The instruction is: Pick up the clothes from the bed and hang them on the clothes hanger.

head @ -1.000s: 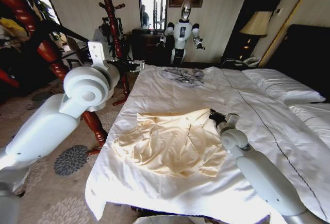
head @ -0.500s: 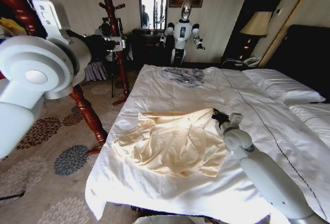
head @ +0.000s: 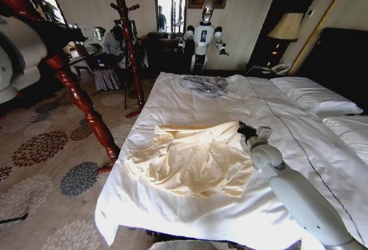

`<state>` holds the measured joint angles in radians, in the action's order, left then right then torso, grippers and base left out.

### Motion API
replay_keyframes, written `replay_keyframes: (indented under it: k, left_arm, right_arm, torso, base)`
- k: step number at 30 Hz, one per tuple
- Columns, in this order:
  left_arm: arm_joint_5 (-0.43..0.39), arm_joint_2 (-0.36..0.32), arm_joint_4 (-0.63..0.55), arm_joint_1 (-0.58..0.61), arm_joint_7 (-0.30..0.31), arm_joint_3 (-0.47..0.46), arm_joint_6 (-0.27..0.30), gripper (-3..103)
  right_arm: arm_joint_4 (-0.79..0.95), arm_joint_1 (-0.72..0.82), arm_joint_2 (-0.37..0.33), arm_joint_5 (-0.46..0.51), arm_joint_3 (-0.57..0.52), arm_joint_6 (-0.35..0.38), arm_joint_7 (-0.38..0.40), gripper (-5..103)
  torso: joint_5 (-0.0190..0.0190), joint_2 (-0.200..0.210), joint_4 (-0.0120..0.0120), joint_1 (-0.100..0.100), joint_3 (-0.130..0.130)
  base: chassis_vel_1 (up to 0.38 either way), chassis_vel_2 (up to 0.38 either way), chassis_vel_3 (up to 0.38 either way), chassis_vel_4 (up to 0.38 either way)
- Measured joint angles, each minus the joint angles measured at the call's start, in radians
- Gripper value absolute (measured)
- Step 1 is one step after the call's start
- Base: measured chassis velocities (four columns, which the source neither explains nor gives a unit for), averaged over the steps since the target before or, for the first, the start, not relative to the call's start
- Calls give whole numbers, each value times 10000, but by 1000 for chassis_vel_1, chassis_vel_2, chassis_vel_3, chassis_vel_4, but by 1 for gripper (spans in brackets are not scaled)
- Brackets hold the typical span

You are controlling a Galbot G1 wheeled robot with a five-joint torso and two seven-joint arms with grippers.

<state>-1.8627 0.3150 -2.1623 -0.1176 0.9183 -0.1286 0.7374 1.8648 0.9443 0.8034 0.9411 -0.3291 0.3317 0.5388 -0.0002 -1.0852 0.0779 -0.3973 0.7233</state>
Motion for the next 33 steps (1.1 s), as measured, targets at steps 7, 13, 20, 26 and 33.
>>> replay_keyframes:
  k: [7, 13, 20, 26, 33]
  left_arm:
    - [-629, -857, 87, 306, -40, -507, 0, 94]
    - [-821, -1371, 470, 866, -255, -1150, 1, 94]
    - [-1321, -1540, 1317, 935, -428, -1174, -2, 94]
    - [-1333, -1778, 1640, 1180, -685, -1185, -4, 94]
    - [-1531, -1788, 1893, 1402, -749, -1183, -9, 93]
  right_arm:
    - [1, 36, -8, 4, 3, 2, 34, 0]
    - [-25, 1, -12, -1, 90, 2, 70, 0]
    - [6, -52, -9, 7, 155, 2, 119, 0]
    - [-11, 143, -182, -43, -68, -53, 79, 0]
    - [0, 122, -210, -27, -93, -87, 61, 0]
  torso:
    - [2, 0, -1, 1, 0]
    - [1, 0, 0, 0, 0]
    - [1, 0, 0, 0, 0]
    - [2, 1, 1, -1, 1]
    - [2, 1, 0, 0, 1]
  base:
    - [0, 0, 0, 0]
    - [0, 0, 0, 0]
    - [0, 0, 0, 0]
    - [0, 0, 0, 0]
    - [0, 0, 0, 0]
